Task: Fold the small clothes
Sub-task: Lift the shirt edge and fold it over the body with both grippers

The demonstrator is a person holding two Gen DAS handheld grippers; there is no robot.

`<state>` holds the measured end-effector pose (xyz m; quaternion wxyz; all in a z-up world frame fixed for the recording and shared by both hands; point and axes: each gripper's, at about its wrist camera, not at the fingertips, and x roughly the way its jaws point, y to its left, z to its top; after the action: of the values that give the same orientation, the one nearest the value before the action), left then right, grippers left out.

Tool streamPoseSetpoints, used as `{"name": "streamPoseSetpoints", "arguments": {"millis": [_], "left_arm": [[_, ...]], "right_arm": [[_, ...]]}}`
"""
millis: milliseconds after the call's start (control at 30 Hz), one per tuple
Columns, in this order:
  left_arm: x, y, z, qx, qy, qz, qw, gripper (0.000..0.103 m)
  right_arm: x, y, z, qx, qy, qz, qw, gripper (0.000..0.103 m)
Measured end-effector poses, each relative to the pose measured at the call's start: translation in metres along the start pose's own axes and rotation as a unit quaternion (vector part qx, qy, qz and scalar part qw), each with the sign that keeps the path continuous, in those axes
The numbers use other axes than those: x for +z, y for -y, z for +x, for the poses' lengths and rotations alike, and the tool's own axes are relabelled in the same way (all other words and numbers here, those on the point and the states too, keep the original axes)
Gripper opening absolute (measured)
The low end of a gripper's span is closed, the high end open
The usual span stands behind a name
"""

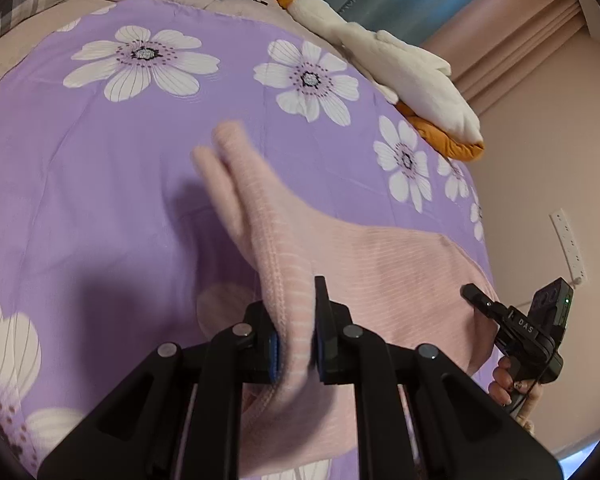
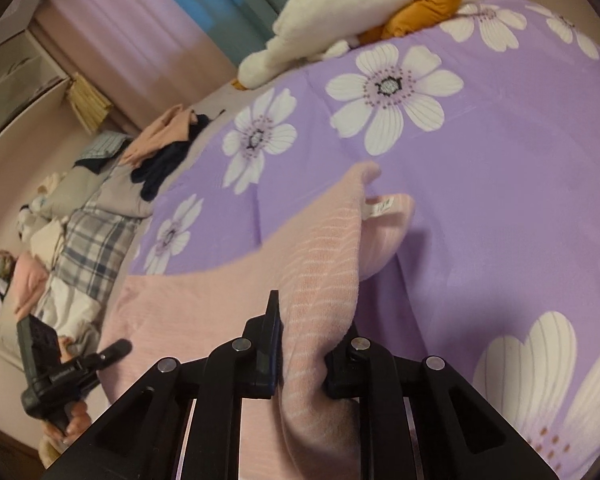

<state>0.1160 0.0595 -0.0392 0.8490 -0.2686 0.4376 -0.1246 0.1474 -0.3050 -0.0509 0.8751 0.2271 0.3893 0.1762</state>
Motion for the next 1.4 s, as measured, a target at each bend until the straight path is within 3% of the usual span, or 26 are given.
{"name": "streamPoseSetpoints", "arguments": {"millis": [233,533,667,767,1000,1167,1400], "left_arm": [[-0.043,-0.008,-0.003,0.007,-0.032,-0.002,0.9995,0.012],[-0.075,-0.033,0.017,0.067,-0.042,-0.008,0.9969,0.015],[-0.079,-0.040,0.020,0.093,-0.041,0.003,0.9948,0.031],[-0.081,-0.043,0.015,0.092,-0.037,0.004,0.9950,0.033],[-0.087,-0.047,-0.001,0.099,-0.029,0.007,0.9946,0.042],[-0.091,-0.050,-0.013,0.105,-0.016,0.002,0.9943,0.048],[-0.094,-0.051,-0.030,0.104,-0.002,-0.007,0.9945,0.048]], "right_arm": [[-0.025,0.006,-0.021,-0.019,-0.006,-0.002,1.000,0.018],[-0.045,0.015,-0.020,-0.051,-0.013,0.016,0.999,0.017],[-0.047,0.012,-0.020,-0.064,-0.009,0.014,0.998,0.017],[-0.047,0.004,-0.021,-0.076,-0.006,0.006,0.997,0.017],[-0.042,-0.021,-0.021,-0.100,-0.002,-0.029,0.995,0.017],[-0.046,-0.059,-0.013,-0.166,0.012,-0.098,0.981,0.017],[-0.055,-0.114,0.007,-0.136,-0.003,-0.162,0.977,0.017]]}}
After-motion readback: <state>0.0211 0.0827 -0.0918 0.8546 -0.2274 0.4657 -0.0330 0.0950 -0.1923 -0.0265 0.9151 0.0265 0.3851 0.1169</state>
